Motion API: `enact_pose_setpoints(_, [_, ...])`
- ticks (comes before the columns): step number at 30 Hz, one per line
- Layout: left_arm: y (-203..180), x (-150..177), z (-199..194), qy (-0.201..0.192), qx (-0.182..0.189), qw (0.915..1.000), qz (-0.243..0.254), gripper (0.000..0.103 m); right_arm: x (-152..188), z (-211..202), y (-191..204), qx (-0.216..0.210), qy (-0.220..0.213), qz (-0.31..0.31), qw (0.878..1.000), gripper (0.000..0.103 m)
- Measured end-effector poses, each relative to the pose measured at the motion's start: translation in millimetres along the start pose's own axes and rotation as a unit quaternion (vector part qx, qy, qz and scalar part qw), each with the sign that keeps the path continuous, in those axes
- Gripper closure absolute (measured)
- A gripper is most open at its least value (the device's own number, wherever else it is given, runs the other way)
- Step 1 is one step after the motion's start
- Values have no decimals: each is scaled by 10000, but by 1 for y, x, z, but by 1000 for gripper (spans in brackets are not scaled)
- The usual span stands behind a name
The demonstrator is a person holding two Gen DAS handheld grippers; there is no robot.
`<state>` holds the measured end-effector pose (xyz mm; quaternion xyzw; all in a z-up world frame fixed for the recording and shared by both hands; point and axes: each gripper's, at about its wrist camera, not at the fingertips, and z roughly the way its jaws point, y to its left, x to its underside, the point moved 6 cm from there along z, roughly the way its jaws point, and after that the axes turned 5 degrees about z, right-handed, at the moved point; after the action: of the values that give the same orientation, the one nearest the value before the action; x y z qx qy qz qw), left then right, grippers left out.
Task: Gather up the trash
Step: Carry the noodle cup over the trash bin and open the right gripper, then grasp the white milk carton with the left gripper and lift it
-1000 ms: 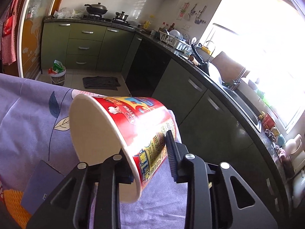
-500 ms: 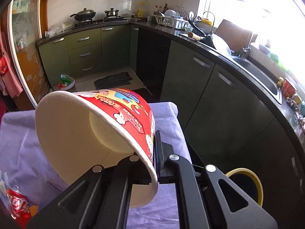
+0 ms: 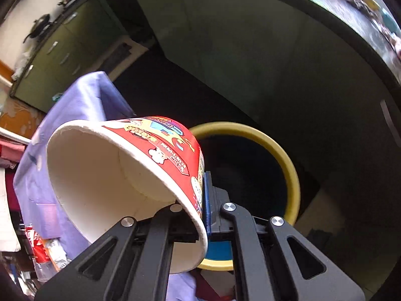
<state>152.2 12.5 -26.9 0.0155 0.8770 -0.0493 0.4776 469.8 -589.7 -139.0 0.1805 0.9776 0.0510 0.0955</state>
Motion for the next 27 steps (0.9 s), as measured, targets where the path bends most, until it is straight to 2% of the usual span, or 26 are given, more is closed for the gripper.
enact_pose_setpoints(2, [-4, -1, 1, 21, -1, 10000, 22, 6, 1, 20, -27, 131, 275, 155, 9994, 99])
enact_pose_setpoints(5, [-9, -1, 1, 77, -36, 9999, 79, 6, 1, 51, -47, 102, 623, 324, 9975, 99])
enact_pose_setpoints(8, [-16, -1, 0, 127, -70, 9998, 146, 6, 3, 79, -51, -44, 866, 418, 9954, 95])
enact_pose_setpoints(13, [-26, 2, -2, 207, -104, 9995, 210, 6, 5, 106, -36, -118, 1100, 301, 9934, 80])
enact_pose_setpoints(15, [-29, 3, -1, 255, -101, 9994, 228, 6, 1, 109, -39, 196, 995, 203, 9946, 56])
enact_pose_setpoints(18, [-33, 6, 1, 342, -59, 9991, 228, 6, 0, 99, -37, 434, 768, 98, 9961, 53])
enact_pose_setpoints(23, [-37, 16, 5, 520, 15, 9983, 247, 6, 12, 69, -41, 340, 336, -157, 9987, 53])
enact_pose_setpoints(27, [-38, 31, 3, 664, 30, 9974, 267, 6, 33, 40, -28, 121, 67, -450, 9989, 52])
